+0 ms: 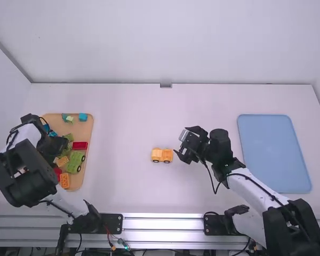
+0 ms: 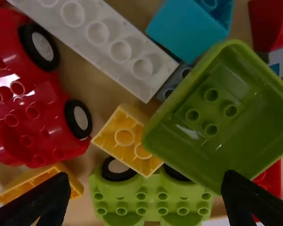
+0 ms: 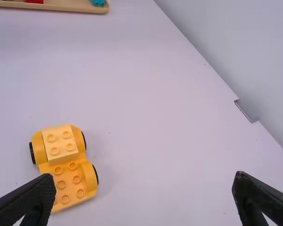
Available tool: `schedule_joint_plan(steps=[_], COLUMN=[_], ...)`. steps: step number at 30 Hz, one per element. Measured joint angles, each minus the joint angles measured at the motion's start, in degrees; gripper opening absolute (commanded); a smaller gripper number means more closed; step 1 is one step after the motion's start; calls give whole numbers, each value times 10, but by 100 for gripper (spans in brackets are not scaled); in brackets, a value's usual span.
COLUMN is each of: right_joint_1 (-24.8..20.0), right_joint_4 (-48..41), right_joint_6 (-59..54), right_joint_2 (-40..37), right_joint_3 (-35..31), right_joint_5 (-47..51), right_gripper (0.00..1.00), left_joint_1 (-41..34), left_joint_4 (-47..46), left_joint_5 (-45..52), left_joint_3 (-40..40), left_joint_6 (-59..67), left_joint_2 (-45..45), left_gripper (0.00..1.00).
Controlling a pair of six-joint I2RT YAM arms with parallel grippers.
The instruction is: Assemble lego blocks to make yellow taxi
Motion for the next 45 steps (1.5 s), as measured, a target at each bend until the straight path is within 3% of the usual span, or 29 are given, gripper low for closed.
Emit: schedule_joint_plan(steps=[8,26,38,45], right_joint_1=[0,0,0,0], right_joint_4=[0,5,8,7], right_joint_6=[0,1,1,1], right_joint_2=[0,0,0,0], right_joint_3=[0,0,0,0], right_joint_5=[0,0,0,0], right_gripper=[99,99,99,99], left_joint_1=[0,0,0,-1], left_joint_4=[-14,57,-36,-54], left_joint_5=[0,0,6,6], left_joint_3=[1,-37,21,15], left_joint_6=[0,0,0,0], left_joint_2=[0,0,0,0], left_gripper=[83,83,83,82])
